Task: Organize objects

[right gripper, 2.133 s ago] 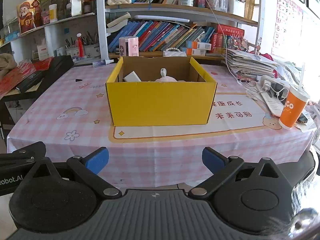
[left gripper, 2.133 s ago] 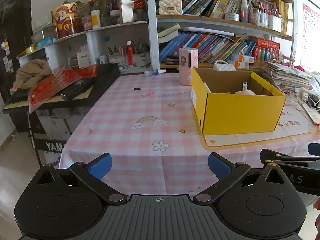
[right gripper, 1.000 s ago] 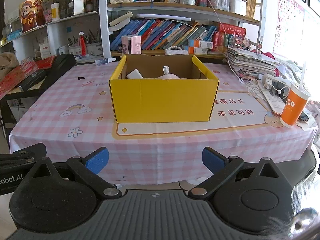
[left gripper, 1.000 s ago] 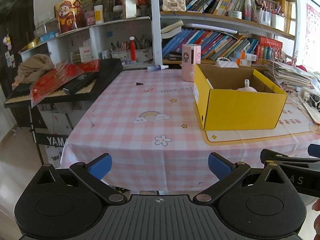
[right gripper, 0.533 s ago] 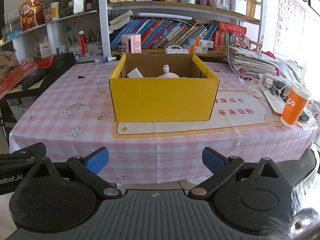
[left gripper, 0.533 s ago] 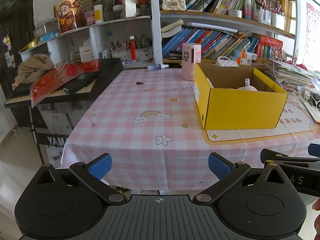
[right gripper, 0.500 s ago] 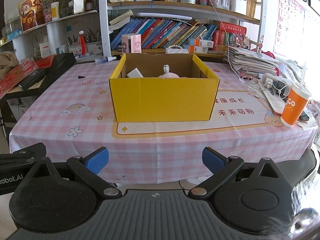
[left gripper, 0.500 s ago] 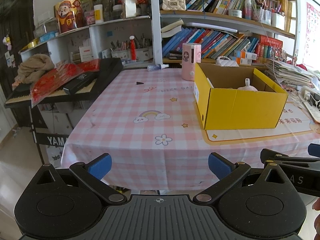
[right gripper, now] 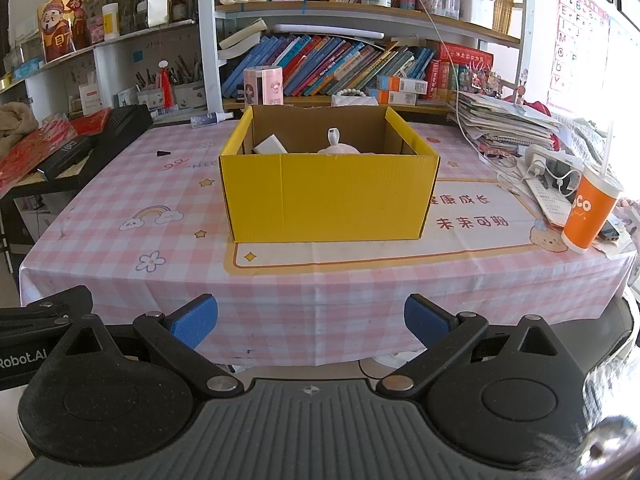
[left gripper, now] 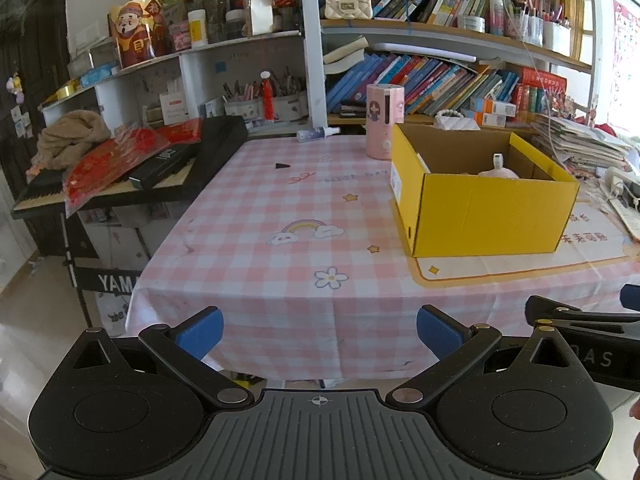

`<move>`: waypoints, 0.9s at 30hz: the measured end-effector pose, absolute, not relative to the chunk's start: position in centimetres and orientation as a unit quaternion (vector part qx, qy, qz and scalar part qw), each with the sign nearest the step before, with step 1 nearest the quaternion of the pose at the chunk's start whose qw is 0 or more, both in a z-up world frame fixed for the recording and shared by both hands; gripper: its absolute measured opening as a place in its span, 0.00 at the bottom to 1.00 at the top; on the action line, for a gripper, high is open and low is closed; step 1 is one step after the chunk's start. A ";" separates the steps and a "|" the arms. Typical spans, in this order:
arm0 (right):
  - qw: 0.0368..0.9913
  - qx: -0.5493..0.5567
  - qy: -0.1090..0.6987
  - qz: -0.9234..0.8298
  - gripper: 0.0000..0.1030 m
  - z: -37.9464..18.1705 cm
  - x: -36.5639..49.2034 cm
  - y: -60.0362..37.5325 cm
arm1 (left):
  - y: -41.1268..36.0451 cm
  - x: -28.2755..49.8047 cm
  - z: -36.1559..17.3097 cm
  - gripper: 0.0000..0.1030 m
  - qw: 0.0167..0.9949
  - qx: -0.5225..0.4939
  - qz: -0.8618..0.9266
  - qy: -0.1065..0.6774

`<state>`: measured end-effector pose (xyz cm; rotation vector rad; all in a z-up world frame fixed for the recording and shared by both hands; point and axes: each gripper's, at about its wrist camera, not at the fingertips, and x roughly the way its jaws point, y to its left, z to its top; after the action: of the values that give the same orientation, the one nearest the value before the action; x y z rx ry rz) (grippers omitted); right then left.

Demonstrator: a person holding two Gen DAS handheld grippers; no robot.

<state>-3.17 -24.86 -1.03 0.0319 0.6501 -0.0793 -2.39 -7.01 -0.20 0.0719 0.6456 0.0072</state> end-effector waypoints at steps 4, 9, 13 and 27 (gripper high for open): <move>0.947 0.012 0.318 -0.035 0.98 -1.1 -3.1 -24.7 | -6.8 -2.1 -0.3 1.00 0.946 0.035 0.011 0.321; 0.947 0.011 0.318 -0.035 0.98 -1.1 -3.0 -24.6 | -6.7 -2.2 -0.2 1.00 0.947 0.038 0.013 0.318; 0.948 0.012 0.317 -0.035 0.98 -1.1 -2.9 -24.5 | -6.6 -2.1 -0.2 1.00 0.946 0.035 0.012 0.321; 0.946 0.013 0.322 -0.042 0.97 -1.0 -2.5 -24.4 | -6.4 -1.5 -0.4 1.00 0.943 0.029 0.008 0.331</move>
<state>-2.48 -24.43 -1.03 0.0257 0.6557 -0.0854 -1.48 -6.44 -0.39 0.0587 0.6751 0.0163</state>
